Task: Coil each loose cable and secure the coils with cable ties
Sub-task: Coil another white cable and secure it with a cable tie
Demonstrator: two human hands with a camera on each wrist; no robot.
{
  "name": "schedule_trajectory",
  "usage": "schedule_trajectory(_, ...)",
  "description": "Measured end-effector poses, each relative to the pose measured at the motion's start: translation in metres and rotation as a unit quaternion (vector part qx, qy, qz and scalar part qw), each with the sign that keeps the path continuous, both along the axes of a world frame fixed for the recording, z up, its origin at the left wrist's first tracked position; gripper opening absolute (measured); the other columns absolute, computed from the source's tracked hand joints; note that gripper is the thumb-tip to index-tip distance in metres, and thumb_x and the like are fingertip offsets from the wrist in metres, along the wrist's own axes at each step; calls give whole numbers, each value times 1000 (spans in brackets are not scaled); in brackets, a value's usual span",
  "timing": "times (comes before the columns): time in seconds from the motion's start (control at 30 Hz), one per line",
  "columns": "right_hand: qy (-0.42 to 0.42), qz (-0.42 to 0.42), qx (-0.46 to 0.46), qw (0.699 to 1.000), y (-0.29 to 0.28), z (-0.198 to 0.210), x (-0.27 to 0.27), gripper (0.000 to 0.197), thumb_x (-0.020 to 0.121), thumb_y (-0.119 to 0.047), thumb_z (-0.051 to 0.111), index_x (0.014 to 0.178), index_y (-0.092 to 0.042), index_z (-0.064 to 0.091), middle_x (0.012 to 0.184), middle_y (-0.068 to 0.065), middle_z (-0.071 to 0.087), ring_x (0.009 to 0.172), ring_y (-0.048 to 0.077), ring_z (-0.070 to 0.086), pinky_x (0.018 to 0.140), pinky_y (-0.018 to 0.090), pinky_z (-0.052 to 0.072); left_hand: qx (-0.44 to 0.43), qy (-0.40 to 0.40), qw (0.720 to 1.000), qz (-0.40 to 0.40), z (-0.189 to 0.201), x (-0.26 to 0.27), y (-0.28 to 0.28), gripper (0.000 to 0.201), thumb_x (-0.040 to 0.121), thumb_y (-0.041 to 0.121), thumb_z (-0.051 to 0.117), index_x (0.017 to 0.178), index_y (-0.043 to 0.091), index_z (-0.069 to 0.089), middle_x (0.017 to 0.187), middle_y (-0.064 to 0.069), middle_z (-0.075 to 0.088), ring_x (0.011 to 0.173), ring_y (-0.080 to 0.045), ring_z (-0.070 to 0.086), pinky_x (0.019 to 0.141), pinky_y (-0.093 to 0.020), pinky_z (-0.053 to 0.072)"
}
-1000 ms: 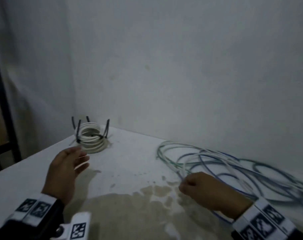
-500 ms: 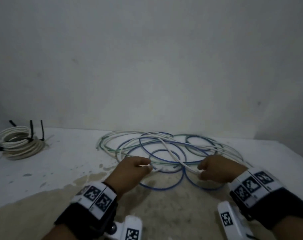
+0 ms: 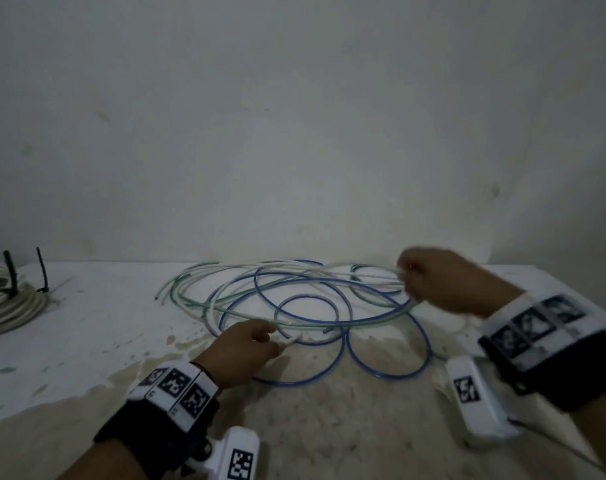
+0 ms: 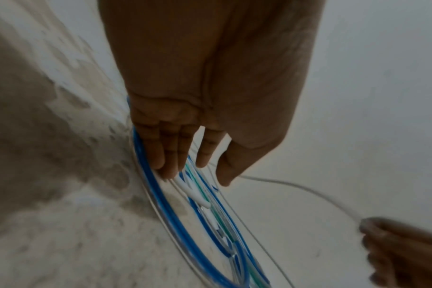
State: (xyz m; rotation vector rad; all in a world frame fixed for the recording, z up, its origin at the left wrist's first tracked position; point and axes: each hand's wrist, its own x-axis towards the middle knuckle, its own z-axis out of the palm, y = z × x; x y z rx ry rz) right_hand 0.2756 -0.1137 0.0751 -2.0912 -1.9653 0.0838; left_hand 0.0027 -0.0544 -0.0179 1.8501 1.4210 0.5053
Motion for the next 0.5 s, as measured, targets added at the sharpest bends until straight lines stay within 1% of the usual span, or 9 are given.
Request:
schedule_trajectory(0.03,24,-7,89,996,-1,18,5,20,95,-16,49,75,-20,49,76,-3,56,81,23,55,67,25,30,-1,-18,1000,11,-2,-1,0,39,89,29,64,125,18,55,119,-4,59,100,-20,61,82,-31,50)
schedule_trajectory(0.1,28,-23,237,971,-6,52,13,12,95,-17,49,85,-16,56,84,5,58,82,23,52,67,25,28,-4,-57,998,35,-5,-1,1,36,89,25,65,122,16,55,115,-7,59,96,-23,62,83,-36,51)
schedule_trajectory(0.17,7,-30,339,940,-13,84,17,18,96,-19,49,98,-7,62,93,13,62,84,26,53,71,27,30,-9,-95,994,56,-8,-2,1,35,89,21,65,121,14,54,111,-12,60,91,-27,64,83,-40,51)
schedule_trajectory(0.2,3,-30,376,926,-17,98,19,21,96,-20,49,103,-5,63,97,15,64,86,26,54,74,26,32,-14,-111,992,64,-9,-3,1,35,89,19,65,121,13,53,111,-14,59,90,-29,64,83,-42,52)
schedule_trajectory(0.3,4,-19,442,897,-29,132,22,30,96,-25,47,110,-5,65,104,17,66,90,26,57,77,24,37,-30,-147,986,76,-7,-6,1,43,88,16,65,127,13,46,114,-18,56,91,-35,64,84,-47,52)
schedule_trajectory(0.37,12,-5,460,888,-36,146,21,34,96,-30,46,112,-7,65,100,13,66,85,21,57,75,23,39,-11,-164,983,80,-1,-4,0,50,86,15,68,129,16,42,117,-17,53,93,-36,63,86,-50,53)
schedule_trajectory(0.4,11,0,466,885,-40,150,18,35,96,-32,45,112,-8,66,95,10,65,83,17,55,71,21,38,15,-172,982,81,4,-1,-1,54,85,16,70,130,18,41,121,-15,52,97,-34,62,87,-50,52)
schedule_trajectory(0.47,3,17,478,878,-47,156,11,35,97,-35,44,111,-11,65,89,3,59,81,11,52,66,17,35,89,-173,978,78,18,8,-7,65,81,20,74,136,18,38,131,-10,48,107,-26,57,90,-44,51)
schedule_trajectory(0.5,-3,29,484,874,-51,158,6,35,97,-35,43,110,-11,65,88,1,58,79,8,51,64,14,33,134,-171,974,62,25,14,-11,72,80,25,74,140,20,35,137,-7,44,113,-22,53,93,-41,48)
